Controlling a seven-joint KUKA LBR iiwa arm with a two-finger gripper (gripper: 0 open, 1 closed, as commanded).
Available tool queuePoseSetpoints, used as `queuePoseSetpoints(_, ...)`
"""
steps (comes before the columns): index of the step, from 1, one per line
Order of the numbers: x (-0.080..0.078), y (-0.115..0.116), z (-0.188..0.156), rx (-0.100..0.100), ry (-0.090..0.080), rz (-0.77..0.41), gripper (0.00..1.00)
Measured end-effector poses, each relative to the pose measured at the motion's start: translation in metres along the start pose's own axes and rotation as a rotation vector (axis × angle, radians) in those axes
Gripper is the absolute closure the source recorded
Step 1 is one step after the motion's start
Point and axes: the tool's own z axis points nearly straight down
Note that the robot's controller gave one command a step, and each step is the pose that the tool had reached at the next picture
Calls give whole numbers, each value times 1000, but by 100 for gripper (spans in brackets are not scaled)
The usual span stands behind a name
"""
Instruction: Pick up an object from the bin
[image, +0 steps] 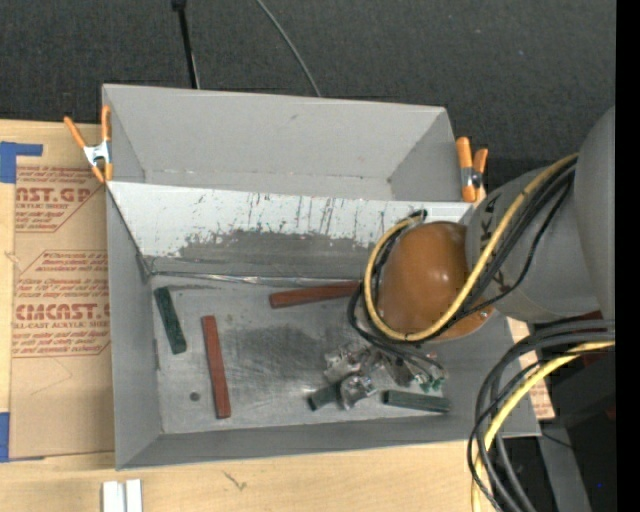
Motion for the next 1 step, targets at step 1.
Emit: queuePoseSetpoints(1,0,0,0,0,0,0,100)
